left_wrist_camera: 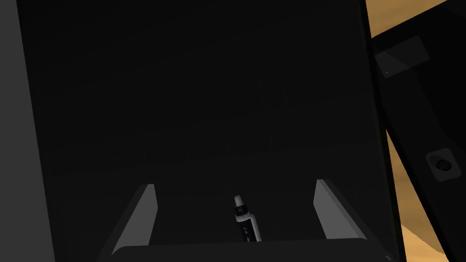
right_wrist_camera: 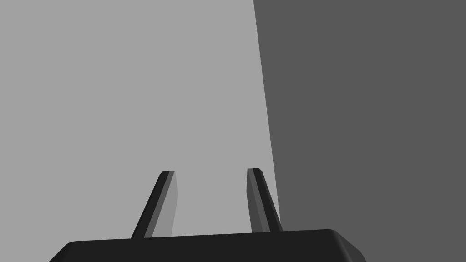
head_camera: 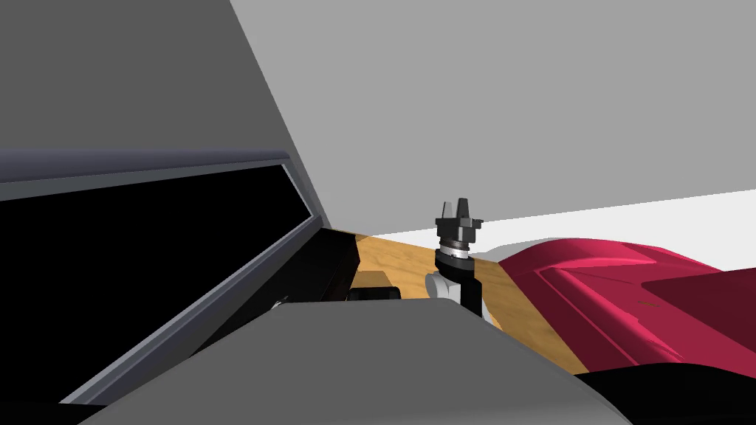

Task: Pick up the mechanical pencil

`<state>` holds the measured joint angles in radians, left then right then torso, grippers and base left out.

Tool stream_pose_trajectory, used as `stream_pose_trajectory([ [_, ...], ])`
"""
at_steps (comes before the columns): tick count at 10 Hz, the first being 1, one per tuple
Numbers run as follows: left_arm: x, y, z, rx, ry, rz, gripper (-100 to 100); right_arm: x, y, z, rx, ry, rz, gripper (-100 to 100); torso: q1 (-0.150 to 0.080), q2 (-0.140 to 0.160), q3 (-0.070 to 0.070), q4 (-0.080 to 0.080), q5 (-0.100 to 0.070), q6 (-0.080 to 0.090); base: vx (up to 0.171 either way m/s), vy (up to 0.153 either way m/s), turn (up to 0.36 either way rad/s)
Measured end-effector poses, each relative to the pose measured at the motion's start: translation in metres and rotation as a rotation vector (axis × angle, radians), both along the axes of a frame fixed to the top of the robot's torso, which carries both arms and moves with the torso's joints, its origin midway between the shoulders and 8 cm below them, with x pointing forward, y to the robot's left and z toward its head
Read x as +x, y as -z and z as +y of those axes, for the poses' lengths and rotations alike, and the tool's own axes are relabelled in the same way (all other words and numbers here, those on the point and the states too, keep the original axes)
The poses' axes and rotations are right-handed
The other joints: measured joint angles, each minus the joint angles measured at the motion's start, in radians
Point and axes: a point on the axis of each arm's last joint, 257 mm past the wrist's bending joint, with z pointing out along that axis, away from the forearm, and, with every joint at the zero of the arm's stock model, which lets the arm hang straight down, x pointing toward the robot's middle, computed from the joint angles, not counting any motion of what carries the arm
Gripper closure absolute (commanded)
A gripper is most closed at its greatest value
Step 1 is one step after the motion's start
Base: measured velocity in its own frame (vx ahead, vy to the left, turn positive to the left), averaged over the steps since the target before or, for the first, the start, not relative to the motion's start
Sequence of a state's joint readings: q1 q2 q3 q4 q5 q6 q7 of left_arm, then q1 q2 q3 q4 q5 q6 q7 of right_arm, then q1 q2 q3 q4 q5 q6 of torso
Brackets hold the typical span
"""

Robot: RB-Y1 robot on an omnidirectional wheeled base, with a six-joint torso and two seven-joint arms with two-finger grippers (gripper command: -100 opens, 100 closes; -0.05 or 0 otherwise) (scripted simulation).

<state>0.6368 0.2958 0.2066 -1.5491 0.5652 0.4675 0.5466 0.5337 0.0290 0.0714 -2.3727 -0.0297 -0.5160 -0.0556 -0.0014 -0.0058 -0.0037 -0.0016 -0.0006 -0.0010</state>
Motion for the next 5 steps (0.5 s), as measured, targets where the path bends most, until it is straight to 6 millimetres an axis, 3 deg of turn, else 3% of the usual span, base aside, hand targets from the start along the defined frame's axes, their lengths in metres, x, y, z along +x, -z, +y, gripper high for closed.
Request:
stream_pose_trajectory([
  [2, -0.044, 0.02, 0.006, -0.06, -0.08, 0.073, -100, 0.0, 0.0, 0.0, 0.0, 0.0, 0.0, 0, 0.001, 0.0, 0.0, 0.0, 0.0, 0.0, 0.125, 0.019, -0.187],
  [5, -0.097, 0.04, 0.01, -0.132, -0.194, 0.17, -100, 0.0, 0.0, 0.0, 0.0, 0.0, 0.0, 0, 0.0, 0.002, 0.001, 0.0, 0.0, 0.0, 0.074, 0.016, -0.059],
])
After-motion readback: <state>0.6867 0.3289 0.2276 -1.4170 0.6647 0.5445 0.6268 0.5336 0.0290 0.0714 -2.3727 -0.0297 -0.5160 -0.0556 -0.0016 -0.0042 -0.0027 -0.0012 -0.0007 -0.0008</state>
